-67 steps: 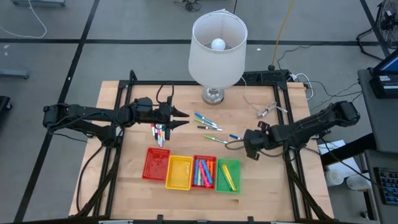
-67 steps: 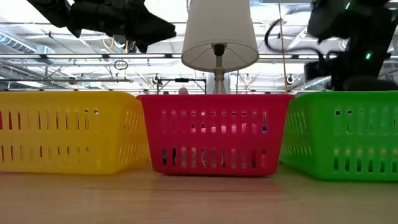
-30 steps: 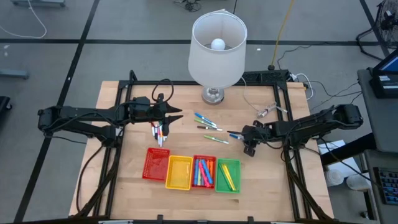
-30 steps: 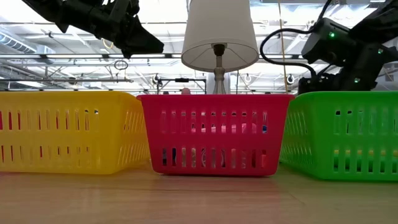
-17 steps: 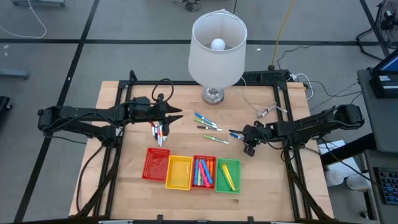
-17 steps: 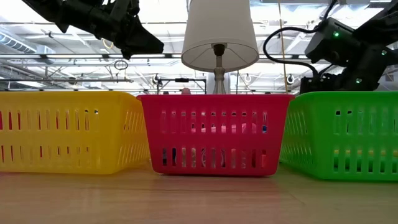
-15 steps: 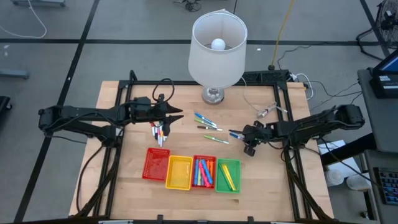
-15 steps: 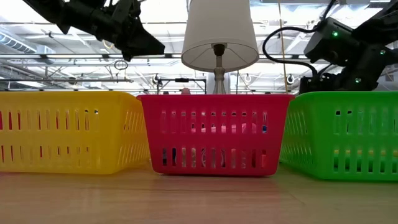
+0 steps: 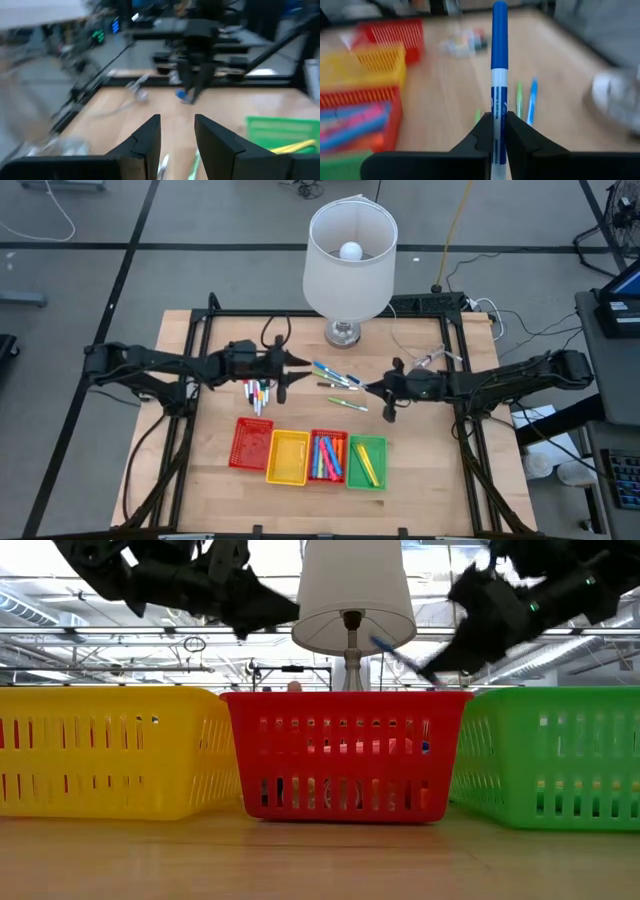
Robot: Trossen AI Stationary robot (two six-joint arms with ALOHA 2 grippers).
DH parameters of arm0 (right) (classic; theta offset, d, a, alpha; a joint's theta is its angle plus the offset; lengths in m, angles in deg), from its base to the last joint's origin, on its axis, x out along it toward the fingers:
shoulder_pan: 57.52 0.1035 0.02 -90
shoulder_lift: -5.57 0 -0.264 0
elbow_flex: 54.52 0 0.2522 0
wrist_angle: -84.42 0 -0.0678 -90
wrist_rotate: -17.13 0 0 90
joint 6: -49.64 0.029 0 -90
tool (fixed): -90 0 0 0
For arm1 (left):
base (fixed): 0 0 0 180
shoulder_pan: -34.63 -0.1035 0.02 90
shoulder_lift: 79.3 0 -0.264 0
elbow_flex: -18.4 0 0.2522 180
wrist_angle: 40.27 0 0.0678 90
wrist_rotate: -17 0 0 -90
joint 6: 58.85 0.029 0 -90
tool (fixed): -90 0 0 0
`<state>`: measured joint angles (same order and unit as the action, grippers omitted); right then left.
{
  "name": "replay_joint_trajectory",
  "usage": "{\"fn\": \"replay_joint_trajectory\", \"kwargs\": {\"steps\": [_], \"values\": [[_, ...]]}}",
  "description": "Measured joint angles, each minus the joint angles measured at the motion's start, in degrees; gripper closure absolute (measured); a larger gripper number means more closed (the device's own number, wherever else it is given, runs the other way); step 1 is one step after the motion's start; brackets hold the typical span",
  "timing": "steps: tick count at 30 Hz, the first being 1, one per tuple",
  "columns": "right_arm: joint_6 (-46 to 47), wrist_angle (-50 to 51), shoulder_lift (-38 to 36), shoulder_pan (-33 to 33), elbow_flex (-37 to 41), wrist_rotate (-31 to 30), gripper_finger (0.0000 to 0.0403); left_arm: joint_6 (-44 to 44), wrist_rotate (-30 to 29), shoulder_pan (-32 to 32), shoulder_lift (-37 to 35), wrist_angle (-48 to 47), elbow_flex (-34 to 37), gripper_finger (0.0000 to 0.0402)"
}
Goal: Pick & Place Markers
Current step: Put the blue marker into the yellow bin
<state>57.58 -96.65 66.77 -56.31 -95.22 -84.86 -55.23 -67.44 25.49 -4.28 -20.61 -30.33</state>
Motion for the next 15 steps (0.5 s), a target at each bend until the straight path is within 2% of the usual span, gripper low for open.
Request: {"fn": "replay_joint_trajectory", "kwargs": {"steps": [4,9,15], "values": [[-6.28,-10.78,-0.03,0.00,0.00,0.05,0.0385,3.76,3.25,1.83,3.73,8.46,-0.01,0.0277],[-11.71,-18.99,-0.06,0.00,0.00,0.95,0.0385,9.99,0.78,3.57,6.09,13.80,-0.01,0.0277],[-11.65,-24.44,0.06,0.93,-0.02,5.02,0.0385,5.98,0.36,4.52,6.56,18.84,-0.01,0.0277]]}}
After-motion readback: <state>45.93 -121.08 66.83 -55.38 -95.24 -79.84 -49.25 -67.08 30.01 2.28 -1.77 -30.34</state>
